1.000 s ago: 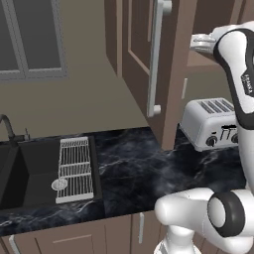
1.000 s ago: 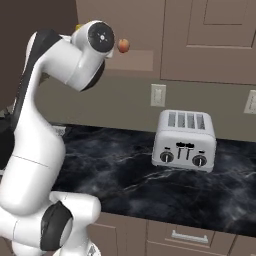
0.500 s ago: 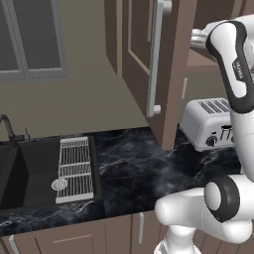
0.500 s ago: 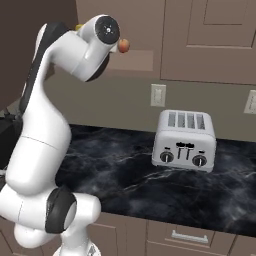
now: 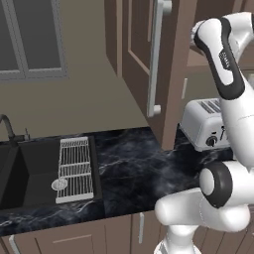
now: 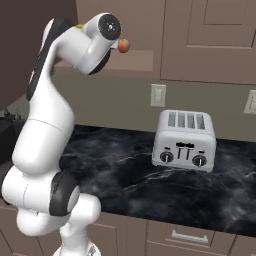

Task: The dining table condiment station is running low on mustard. Refill the condiment station by opening the cabinet and taking the mustard from the cabinet and placing it on the dining table.

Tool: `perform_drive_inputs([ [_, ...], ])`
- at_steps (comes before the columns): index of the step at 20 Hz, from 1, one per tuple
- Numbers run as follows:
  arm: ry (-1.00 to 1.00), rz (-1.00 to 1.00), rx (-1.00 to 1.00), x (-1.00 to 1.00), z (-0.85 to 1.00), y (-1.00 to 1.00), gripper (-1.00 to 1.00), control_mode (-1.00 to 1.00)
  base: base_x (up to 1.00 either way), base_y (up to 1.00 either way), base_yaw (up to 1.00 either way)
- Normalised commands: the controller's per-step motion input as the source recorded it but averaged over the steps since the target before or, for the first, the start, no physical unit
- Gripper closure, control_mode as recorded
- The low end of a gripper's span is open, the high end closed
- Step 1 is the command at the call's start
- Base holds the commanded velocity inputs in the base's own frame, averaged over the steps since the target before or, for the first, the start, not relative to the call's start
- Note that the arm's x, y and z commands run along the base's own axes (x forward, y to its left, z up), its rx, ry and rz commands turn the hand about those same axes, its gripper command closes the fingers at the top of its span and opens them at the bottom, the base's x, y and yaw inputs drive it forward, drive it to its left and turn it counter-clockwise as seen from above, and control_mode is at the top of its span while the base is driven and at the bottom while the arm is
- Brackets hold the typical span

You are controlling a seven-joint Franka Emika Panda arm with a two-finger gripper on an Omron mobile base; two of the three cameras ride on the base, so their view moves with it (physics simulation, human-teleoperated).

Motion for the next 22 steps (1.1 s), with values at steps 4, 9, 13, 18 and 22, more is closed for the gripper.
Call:
perform_drive_inputs([
  [4, 0.00, 0.00, 0.00, 0.42, 0.00, 0.04, -1.00, -1.00, 0.00, 0.00, 0.00],
  [9, 0.00, 0.00, 0.00, 0.43, -0.02, 0.03, -1.00, -1.00, 0.00, 0.00, 0.00],
  [13, 0.00, 0.00, 0.00, 0.40, -0.01, 0.00, -1.00, -1.00, 0.00, 0.00, 0.00],
  [18, 0.00, 0.00, 0.00, 0.36, 0.00, 0.01, -1.00, -1.00, 0.00, 0.00, 0.00],
  [22, 0.00, 0.00, 0.00, 0.33, 0.00, 0.03, -1.00, -1.00, 0.00, 0.00, 0.00],
])
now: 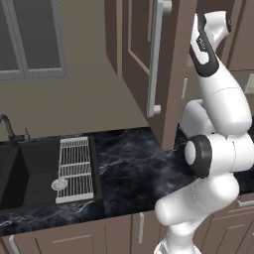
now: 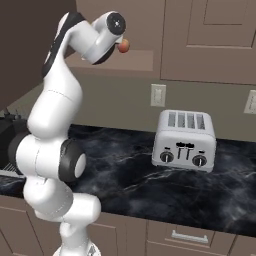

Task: The dining table condiment station is running low on mustard. Refill the condiment station by opening the cabinet and taking the mustard from the cabinet and placing it on the dining table.

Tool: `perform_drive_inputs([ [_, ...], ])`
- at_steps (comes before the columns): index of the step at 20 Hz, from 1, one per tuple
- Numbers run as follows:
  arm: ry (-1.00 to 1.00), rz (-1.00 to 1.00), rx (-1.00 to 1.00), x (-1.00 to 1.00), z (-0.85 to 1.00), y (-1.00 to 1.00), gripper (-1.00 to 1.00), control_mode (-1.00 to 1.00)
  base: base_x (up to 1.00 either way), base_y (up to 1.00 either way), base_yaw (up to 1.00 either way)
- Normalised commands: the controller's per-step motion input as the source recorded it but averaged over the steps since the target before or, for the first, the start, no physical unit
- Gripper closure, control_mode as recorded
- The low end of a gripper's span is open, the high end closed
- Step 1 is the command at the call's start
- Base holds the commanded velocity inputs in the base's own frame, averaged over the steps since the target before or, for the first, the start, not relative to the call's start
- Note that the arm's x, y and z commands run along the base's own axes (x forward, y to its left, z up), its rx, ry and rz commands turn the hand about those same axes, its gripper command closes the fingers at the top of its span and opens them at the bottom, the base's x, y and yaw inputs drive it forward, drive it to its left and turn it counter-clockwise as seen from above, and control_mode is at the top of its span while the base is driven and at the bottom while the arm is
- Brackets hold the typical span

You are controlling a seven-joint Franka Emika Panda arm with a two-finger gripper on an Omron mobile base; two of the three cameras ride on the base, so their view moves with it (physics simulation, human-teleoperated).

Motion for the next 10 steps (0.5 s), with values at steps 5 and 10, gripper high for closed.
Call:
perform_drive_inputs([
  [5, 0.00, 0.00, 0.00, 0.27, 0.00, 0.05, -1.00, -1.00, 0.00, 0.00, 0.00],
  [10, 0.00, 0.01, 0.00, 0.20, 0.00, 0.03, -1.00, -1.00, 0.00, 0.00, 0.00],
])
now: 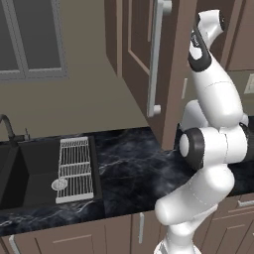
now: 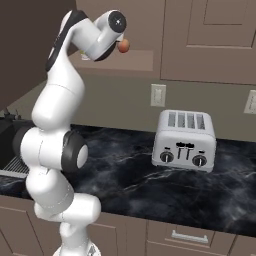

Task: The dining table condiment station is running low on mustard. Refill the condiment station by opening the cabinet and taking the mustard from the cabinet and placing it on the dining table.

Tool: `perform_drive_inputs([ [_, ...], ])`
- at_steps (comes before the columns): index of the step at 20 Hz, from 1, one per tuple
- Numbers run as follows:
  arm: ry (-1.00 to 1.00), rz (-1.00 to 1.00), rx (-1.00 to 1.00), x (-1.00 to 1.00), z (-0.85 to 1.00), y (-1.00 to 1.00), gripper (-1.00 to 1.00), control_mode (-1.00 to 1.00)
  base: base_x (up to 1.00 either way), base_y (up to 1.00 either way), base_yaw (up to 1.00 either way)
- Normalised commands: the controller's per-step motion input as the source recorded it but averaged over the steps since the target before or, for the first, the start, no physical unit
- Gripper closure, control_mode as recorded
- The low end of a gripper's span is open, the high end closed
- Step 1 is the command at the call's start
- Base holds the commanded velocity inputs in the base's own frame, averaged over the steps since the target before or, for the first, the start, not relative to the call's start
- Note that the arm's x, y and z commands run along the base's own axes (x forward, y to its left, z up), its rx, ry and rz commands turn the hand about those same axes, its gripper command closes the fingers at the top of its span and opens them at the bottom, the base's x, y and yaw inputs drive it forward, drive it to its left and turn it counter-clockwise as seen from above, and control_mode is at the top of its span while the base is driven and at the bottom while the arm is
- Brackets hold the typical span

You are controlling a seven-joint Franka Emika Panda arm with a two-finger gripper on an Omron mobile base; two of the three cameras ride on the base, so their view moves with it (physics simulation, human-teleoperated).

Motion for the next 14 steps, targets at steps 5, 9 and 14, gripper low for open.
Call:
perform_drive_inputs([
  [5, 0.00, 0.02, 0.00, 0.19, 0.00, 0.02, -1.00, -1.00, 0.00, 0.00, 0.00],
  [9, 0.00, 0.04, 0.00, 0.18, 0.00, 0.03, -1.00, -1.00, 0.00, 0.00, 0.00],
  [14, 0.00, 0.05, -0.01, 0.19, 0.00, 0.04, -1.00, -1.00, 0.00, 0.00, 0.00],
])
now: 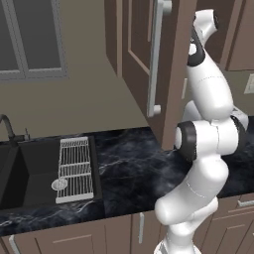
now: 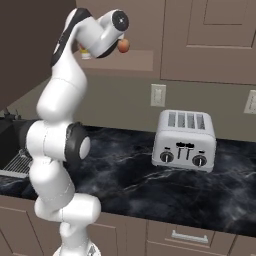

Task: The dining table condiment station is running low on mustard. Refill the condiment station by opening the cabinet and taking the mustard from the cabinet and placing it on the dining table.

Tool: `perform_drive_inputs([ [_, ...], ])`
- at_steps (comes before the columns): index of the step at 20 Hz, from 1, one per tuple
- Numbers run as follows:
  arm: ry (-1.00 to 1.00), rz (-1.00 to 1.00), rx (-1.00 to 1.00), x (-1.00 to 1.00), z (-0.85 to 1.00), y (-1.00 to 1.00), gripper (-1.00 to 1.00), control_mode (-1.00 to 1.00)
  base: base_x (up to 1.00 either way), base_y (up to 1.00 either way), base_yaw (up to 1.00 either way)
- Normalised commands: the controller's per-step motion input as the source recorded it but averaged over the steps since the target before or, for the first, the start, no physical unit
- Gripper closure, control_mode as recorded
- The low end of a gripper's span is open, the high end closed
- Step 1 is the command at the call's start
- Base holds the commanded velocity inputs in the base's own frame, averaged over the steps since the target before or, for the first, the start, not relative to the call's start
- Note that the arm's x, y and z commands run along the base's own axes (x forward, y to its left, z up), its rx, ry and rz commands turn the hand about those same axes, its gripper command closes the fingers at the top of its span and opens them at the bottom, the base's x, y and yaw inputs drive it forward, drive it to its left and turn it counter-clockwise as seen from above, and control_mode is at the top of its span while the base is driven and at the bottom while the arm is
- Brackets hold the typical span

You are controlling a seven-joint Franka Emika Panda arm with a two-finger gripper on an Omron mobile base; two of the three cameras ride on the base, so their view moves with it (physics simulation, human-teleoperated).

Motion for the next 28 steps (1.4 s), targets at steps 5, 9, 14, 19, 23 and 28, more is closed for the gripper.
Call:
perform_drive_inputs([
  [5, 0.00, 0.05, -0.01, 0.17, 0.00, 0.06, -1.00, -1.00, 0.00, 0.00, 0.00],
  [9, 0.00, 0.05, 0.00, 0.03, 0.00, 0.01, -1.00, -1.00, 0.00, 0.00, 0.00],
  [14, 0.00, 0.05, 0.00, 0.00, 0.00, 0.00, -1.00, -1.00, 0.00, 0.00, 0.00],
  [19, 0.00, 0.04, 0.00, 0.00, 0.00, 0.00, -1.00, -1.00, 0.00, 0.00, 0.00],
  [23, 0.00, 0.03, -0.02, 0.00, 0.00, 0.01, -1.00, -1.00, 0.00, 0.00, 0.00],
  [28, 0.00, 0.03, -0.01, 0.00, 0.00, 0.00, -1.00, -1.00, 0.00, 0.00, 0.00],
])
